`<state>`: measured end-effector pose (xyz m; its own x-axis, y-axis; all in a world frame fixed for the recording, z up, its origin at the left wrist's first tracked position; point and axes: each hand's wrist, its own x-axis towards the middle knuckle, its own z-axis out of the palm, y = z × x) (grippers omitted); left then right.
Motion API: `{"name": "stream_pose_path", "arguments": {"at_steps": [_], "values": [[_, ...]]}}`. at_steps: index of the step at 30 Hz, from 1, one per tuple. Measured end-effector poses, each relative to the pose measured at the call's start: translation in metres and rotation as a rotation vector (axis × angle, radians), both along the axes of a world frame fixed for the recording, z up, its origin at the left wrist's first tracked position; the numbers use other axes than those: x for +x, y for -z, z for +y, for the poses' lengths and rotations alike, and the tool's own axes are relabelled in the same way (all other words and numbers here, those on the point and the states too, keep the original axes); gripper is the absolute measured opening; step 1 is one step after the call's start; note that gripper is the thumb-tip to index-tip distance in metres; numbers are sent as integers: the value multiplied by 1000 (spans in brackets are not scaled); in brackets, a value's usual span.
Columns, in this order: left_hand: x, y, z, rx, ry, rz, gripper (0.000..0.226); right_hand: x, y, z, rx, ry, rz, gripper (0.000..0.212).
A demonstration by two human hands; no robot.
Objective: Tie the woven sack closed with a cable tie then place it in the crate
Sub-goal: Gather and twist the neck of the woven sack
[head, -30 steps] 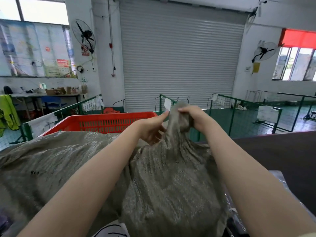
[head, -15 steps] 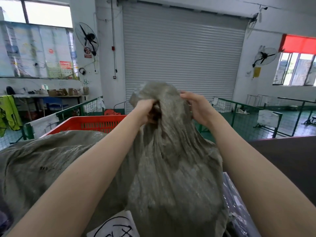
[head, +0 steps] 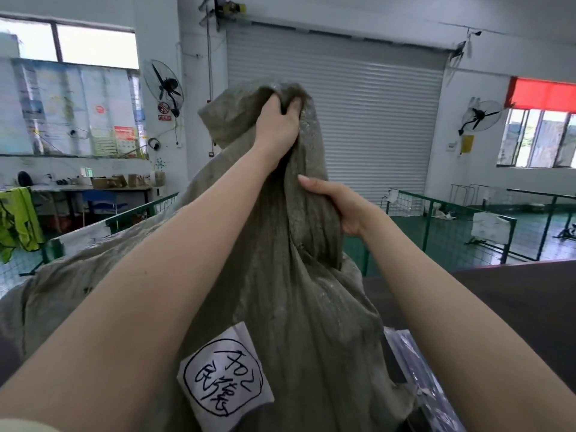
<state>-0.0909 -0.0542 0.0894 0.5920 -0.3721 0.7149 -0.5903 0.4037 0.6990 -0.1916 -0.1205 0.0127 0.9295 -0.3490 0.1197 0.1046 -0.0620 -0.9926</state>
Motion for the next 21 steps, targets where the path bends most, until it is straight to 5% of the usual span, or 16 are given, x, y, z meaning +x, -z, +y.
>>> {"name": "stream_pose_path", "arguments": {"at_steps": [8, 12, 16, 18, 21], "values": [[6, 11, 13, 310, 279, 232, 22, 34, 2, 13, 38, 290, -143, 29], [23, 17, 23, 395, 23, 179, 18, 31, 10, 10, 209, 242, -193, 23], [31, 38, 40, 737, -311, -177, 60, 31, 12, 14, 296, 230, -293, 19], [29, 52, 45, 906, -149, -93, 70, 32, 10, 19, 298, 219, -335, 23], [29, 60, 52, 859, 325, 359, 78, 31, 7, 25, 334, 139, -391, 33]]}}
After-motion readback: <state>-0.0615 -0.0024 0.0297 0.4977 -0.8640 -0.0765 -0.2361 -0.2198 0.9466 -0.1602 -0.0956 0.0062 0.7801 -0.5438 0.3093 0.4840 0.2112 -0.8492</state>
